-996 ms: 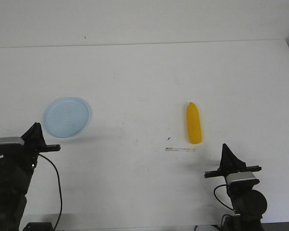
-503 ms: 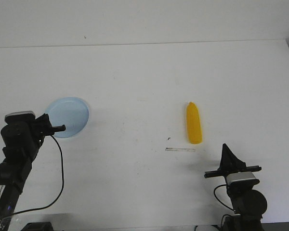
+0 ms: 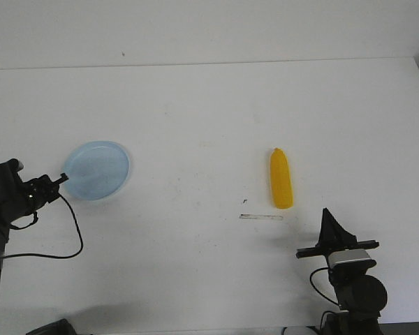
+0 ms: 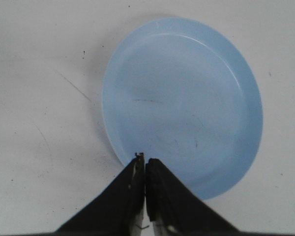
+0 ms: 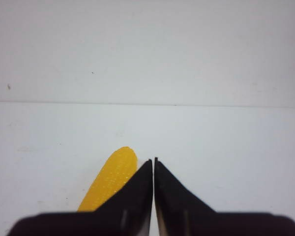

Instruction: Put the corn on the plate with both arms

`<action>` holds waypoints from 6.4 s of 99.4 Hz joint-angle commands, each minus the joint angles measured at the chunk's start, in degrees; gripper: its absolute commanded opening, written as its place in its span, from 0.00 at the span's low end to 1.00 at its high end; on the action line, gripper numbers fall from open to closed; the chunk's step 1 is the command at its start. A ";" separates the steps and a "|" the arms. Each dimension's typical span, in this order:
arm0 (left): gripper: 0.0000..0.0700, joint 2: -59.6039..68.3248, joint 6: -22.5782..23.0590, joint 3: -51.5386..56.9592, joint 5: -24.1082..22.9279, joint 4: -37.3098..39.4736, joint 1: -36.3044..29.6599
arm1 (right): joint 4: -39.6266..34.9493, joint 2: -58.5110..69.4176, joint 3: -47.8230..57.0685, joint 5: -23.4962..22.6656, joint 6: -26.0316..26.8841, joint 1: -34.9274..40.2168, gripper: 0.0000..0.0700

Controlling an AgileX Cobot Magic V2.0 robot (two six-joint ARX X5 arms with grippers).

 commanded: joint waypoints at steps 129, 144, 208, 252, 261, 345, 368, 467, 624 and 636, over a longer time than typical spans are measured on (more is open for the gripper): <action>0.31 17.84 -9.86 0.94 4.22 9.07 0.77 | 0.74 0.02 -0.07 0.09 0.57 0.11 0.00; 0.31 19.39 -9.86 0.94 4.22 9.09 0.59 | 0.74 0.02 -0.07 0.09 0.57 0.11 0.00; 0.17 20.98 -9.84 0.94 2.32 11.61 -0.48 | 0.74 0.02 -0.07 0.09 0.57 0.11 0.00; 0.00 21.09 -9.75 0.96 3.58 11.39 -1.95 | 0.74 0.02 -0.07 0.09 0.57 0.11 0.00; 0.00 19.85 -9.84 1.07 5.03 11.39 -2.62 | 0.74 0.02 -0.07 0.09 0.57 0.11 0.00; 0.00 18.36 -17.84 1.16 -0.85 17.64 -40.48 | 0.74 0.02 -0.07 0.09 0.57 0.11 0.00; 0.01 20.48 -17.75 1.16 -1.79 17.18 -42.16 | 0.72 0.02 -0.07 0.09 0.57 0.11 0.00; 0.00 -17.20 11.04 -9.05 -20.81 23.06 -31.80 | 0.74 0.02 -0.07 0.09 0.57 0.11 0.00; 0.00 -65.85 14.21 -37.83 -18.32 31.80 -21.03 | 0.74 0.02 -0.07 0.09 0.57 0.11 0.00; 0.00 -65.83 14.23 -37.83 -18.32 32.17 -21.03 | 0.74 0.02 -0.07 0.09 0.57 0.11 0.00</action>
